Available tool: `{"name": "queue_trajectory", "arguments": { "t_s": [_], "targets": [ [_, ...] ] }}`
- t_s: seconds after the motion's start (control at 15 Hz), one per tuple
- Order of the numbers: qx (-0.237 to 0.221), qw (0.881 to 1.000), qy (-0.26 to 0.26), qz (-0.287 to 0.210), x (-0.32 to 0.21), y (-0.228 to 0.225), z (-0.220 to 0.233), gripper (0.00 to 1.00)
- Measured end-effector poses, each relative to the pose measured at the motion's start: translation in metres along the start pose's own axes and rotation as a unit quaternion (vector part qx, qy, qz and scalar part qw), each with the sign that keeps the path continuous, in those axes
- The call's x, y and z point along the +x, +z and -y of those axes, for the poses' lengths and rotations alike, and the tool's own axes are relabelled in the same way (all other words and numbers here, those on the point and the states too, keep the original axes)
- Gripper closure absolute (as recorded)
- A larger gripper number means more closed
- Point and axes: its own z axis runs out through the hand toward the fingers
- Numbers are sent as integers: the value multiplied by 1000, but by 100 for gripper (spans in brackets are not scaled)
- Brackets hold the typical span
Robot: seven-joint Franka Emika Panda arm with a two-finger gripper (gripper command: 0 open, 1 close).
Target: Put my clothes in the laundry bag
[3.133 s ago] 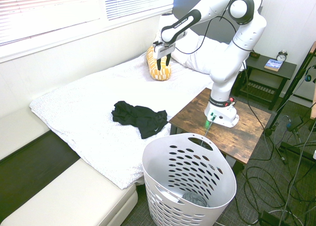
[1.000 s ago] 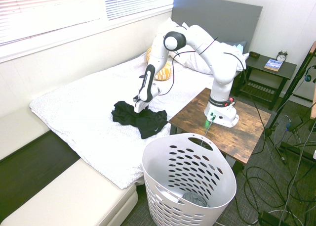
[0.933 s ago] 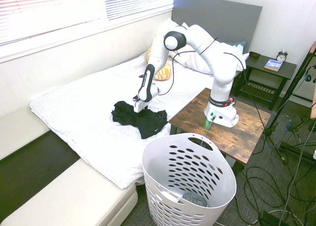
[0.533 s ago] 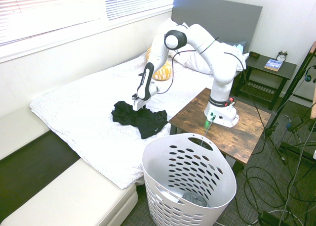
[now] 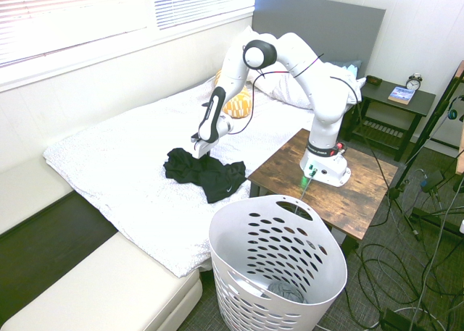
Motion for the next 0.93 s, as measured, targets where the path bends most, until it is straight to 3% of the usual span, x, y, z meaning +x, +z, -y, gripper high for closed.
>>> {"name": "queue_trajectory", "arguments": {
  "t_s": [0.33,0.6,0.93],
  "targets": [
    [21,999,-28,-4,-22,-80,31,100],
    [40,997,-71,-6,-58,-192,80,100],
    [36,989,-141,-28,-159,-332,118,100]
  ]
}}
